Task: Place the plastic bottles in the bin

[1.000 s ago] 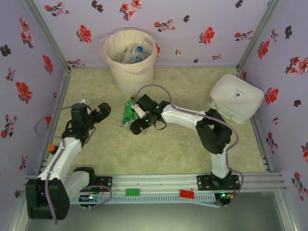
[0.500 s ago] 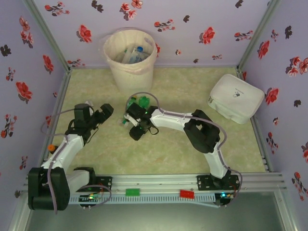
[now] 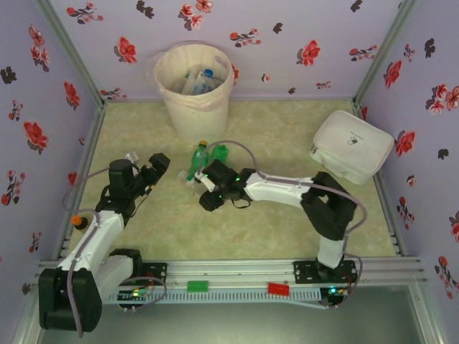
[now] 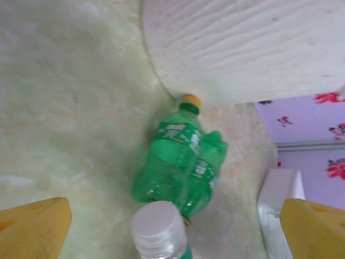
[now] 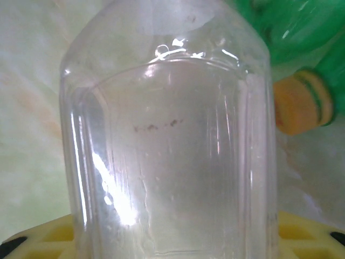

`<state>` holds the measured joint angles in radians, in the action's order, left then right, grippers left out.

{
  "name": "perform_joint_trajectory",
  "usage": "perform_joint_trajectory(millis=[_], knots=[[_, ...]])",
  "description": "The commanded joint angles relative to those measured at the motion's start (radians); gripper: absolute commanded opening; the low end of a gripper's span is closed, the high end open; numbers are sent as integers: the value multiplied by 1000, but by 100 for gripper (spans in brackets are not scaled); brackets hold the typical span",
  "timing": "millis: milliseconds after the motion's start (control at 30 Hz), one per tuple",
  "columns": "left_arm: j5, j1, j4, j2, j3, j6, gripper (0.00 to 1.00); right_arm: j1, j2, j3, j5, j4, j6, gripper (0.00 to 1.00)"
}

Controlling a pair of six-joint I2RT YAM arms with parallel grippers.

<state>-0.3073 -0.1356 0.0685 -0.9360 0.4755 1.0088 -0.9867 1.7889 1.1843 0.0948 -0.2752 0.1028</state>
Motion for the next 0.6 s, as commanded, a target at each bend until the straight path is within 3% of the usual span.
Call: perform_joint_trajectory(millis=[0, 233, 400, 567], knots=[[26, -70, 51, 34, 20, 63, 100, 47, -119, -89, 82, 243, 135, 43], [151, -293, 127, -16, 91, 50, 100, 137, -266, -213, 197, 451, 285, 43], [132, -391, 292, -116, 118, 53, 100, 147, -317, -235, 205, 472, 297, 44], [113, -464, 309, -208, 189, 10, 100, 147, -341, -265, 216, 524, 317, 44]])
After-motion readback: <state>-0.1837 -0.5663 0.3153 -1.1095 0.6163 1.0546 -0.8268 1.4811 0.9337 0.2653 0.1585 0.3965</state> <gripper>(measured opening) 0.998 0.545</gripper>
